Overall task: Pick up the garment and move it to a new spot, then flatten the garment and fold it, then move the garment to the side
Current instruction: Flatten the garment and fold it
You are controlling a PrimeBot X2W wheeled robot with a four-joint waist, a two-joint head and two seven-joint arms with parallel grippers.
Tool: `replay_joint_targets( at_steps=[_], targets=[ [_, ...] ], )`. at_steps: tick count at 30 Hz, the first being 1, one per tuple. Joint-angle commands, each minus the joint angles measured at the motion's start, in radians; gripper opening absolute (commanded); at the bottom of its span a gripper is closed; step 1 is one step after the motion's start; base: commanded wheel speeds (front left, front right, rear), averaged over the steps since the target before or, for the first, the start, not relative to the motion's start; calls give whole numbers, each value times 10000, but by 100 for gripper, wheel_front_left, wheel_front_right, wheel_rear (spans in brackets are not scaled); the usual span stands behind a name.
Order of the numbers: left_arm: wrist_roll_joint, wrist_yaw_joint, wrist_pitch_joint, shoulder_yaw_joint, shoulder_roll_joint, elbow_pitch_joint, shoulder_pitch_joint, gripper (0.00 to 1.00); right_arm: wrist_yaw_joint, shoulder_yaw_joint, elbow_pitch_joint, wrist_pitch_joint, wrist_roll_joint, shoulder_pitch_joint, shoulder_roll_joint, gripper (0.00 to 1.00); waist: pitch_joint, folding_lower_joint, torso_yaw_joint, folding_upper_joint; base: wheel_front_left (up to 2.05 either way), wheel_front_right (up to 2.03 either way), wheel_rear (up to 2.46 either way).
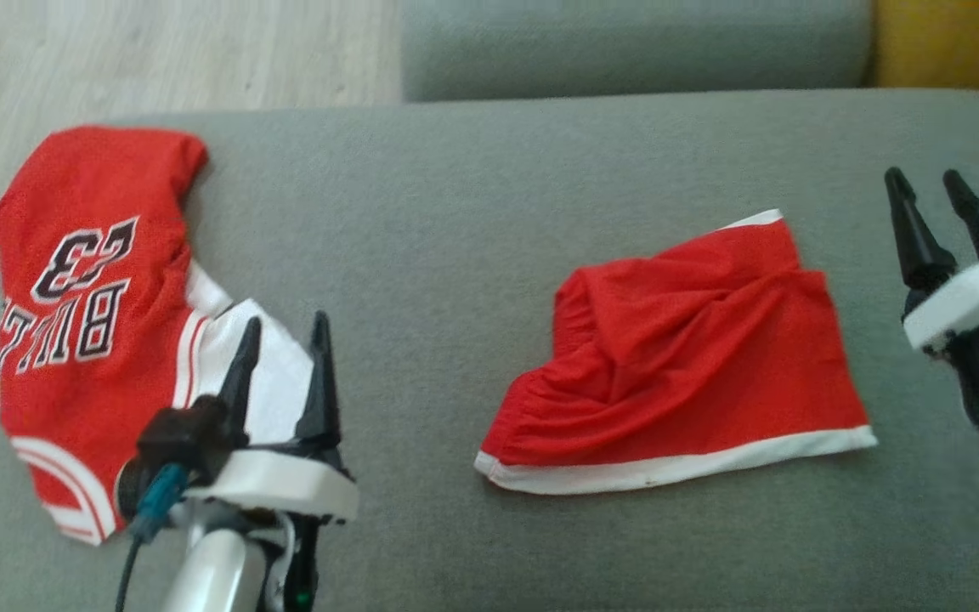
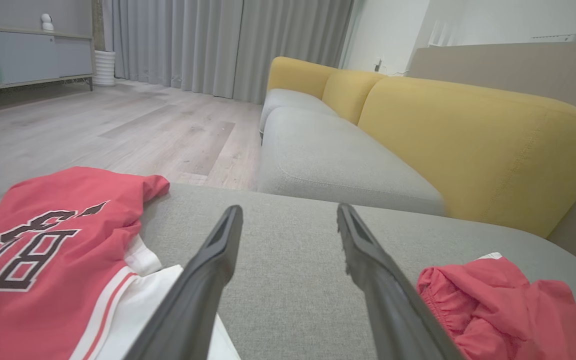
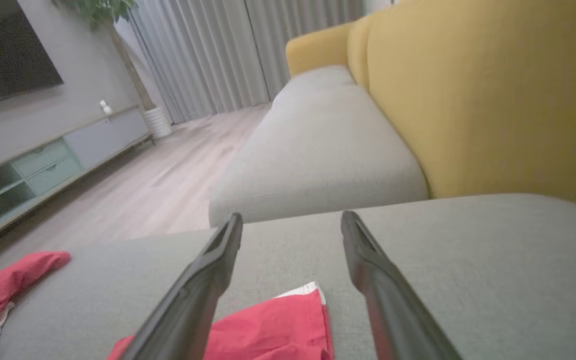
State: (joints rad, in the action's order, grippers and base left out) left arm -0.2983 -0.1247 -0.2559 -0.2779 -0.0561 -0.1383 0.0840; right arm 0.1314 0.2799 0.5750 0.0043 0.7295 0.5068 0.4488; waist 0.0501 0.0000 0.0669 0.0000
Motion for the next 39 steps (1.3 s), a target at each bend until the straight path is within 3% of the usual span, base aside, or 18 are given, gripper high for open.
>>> replay_joint_targets(
  at_steps=[1,7,17,34,39],
  targets=[
    [98,-17,-59,555,-35,377,110,100,-7,-56,-634,-564,-213,-428,151,100,-414,0,-453,0,0,0,0],
    [455,-133,-59,1063,-84,357,-74,100,-7,-665,-2183,-2142,-1392,-2182,-102,100,-603,0,-890,0,0,0,0],
    [636,-14,-59,1380,10,216,-462,100,-7,-1541,-3742,-2628,-2759,-4828,-1064,100,-688,0,-1101,0,0,0,0],
    [576,165,-59,1149,56,125,-537,100,-7,-1939,-4070,-2276,-3082,-5175,-1406,100,-644,0,-990,0,0,0,0],
    [-152,1037,173,345,57,-156,-402,100,-7,-1731,-3812,-1220,-2813,-5112,-1314,100,-498,0,-991,0,0,0,0]
  ],
)
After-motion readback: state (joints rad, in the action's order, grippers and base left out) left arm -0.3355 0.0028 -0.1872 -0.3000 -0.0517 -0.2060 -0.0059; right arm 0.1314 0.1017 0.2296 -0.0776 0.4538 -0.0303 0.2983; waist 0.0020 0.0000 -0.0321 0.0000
